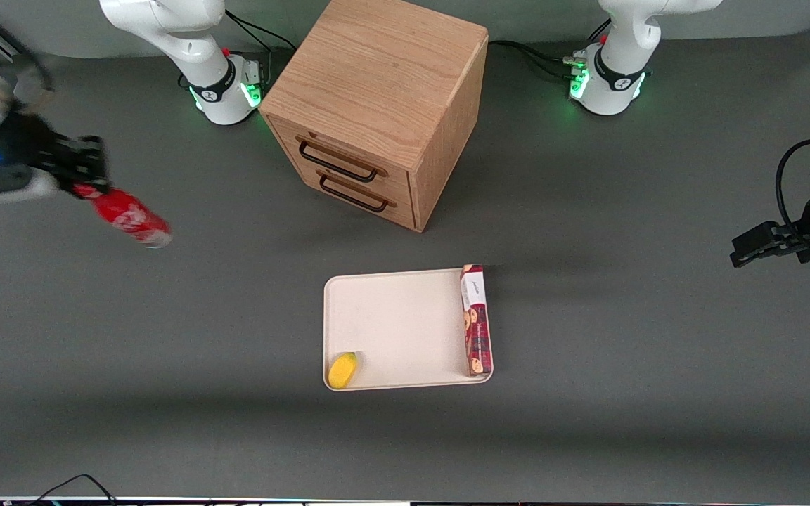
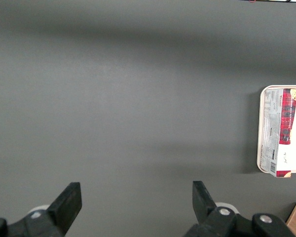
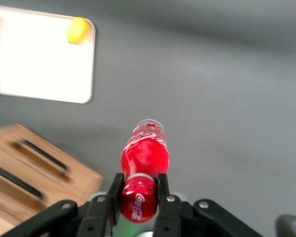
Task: Place coke bottle on tray
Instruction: 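Lift the bottle and swing it upright toward the white tray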
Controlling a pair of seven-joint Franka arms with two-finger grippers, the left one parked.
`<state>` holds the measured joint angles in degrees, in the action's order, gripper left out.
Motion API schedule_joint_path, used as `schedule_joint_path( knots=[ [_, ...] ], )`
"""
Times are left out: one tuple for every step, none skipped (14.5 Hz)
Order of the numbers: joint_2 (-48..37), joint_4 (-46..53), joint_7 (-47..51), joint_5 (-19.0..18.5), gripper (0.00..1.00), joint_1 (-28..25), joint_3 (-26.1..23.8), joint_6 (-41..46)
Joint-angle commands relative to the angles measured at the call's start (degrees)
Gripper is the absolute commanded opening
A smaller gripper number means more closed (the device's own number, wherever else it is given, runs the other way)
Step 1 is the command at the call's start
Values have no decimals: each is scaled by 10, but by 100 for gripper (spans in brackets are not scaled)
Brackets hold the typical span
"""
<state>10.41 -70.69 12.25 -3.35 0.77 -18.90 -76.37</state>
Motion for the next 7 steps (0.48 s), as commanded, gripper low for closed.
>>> schedule_joint_path(
  knots=[
    [82,45,208,-20,11,5,-99,-21],
    [106,42,269,-43,11,4,-137,-46],
    [131,39,323,-74,11,2,-174,-70],
    [158,28,378,-114,11,-4,-204,-93],
    [180,13,427,-152,11,-7,-232,-117],
    [202,-8,466,-182,12,-7,-255,-152],
    [217,-32,493,-201,12,-7,-267,-190]
  ],
)
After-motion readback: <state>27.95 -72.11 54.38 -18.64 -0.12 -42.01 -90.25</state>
